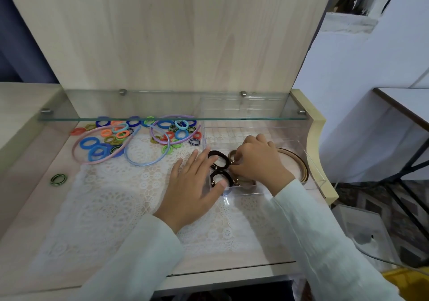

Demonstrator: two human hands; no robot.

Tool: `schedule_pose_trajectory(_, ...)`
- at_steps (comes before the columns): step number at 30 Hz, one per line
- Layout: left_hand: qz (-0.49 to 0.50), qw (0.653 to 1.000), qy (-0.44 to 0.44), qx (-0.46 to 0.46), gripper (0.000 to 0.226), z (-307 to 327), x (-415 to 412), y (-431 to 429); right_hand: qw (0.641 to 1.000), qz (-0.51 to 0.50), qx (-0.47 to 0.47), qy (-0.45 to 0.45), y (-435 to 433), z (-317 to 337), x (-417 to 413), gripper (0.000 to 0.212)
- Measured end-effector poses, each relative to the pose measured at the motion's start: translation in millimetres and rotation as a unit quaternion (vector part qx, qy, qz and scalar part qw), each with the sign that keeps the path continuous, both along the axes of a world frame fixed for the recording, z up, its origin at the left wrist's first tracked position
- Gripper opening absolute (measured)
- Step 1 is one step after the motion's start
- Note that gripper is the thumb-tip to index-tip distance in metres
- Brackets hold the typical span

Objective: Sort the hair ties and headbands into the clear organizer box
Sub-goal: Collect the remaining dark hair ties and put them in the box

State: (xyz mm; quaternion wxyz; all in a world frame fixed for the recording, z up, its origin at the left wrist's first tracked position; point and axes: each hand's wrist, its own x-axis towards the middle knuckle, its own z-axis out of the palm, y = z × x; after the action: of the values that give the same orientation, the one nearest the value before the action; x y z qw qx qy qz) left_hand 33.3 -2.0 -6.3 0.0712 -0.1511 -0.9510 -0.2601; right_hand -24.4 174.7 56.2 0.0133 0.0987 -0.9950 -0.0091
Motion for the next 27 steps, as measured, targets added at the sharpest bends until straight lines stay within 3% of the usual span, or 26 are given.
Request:
schedule_pose_trajectory(7,-0.001,1.000,0.003,0.008,0.074,-1.1,-0.1,-0.1,0.999,-0.031,0.011,-0.026,-10.1,5.9,-2.2,0.037)
schedule_pose_trajectory(15,-0.007,1.000,0.021,0.009,0.070,0.2,1.4,0.3,0.992,-0.058,-0.100,-0.058,14.1,21.4,7.2,0.021)
schedule_pose_trajectory(22,-0.024,0.997,0.078,0.000,0.050,8.0,-0.2,7.9,0.992,-0.054,-0.103,-0.053,28.1,15.2,16.3,0.028)
schedule_pose_trajectory(27,-0.017,0.997,0.075,-0.028,0.055,19.7,-7.5,20.4,0.992,-0.038,-0.106,-0.050,27.9,11.8,19.9,0.028)
